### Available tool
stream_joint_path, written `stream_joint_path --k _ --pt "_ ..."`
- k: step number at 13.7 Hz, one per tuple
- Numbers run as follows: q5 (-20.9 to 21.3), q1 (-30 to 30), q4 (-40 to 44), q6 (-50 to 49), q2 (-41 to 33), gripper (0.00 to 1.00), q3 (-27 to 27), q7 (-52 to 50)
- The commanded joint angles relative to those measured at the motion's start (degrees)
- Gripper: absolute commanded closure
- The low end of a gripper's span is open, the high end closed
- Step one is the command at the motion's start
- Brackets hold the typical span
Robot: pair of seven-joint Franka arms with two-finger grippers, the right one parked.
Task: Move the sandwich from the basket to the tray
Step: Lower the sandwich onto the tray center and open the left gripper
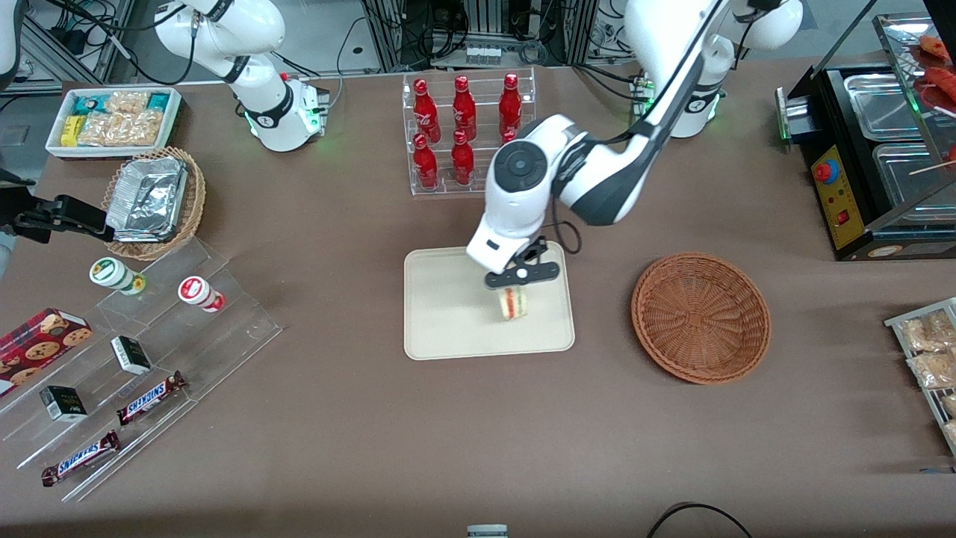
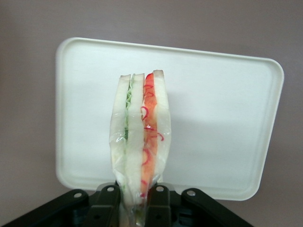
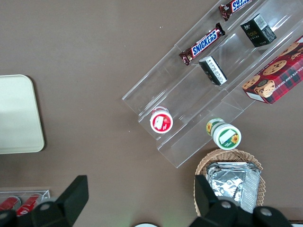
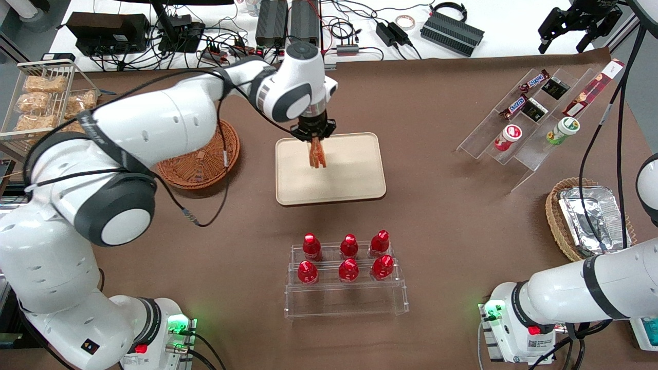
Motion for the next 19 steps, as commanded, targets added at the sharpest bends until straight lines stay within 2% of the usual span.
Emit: stream_joint_path --k 1,4,8,19 --pt "3.9 -1.9 2.4 3.1 3.7 1.00 0.7 -0.9" --pt "4.2 -3.4 2.0 8.2 5.8 1.00 0.8 -0.9" --pt "4.4 -4.5 2.0 10.4 7.7 1.00 0.9 -1.3" --pt "5.2 -4.6 0.5 11.3 10.3 1.00 1.2 -3.3"
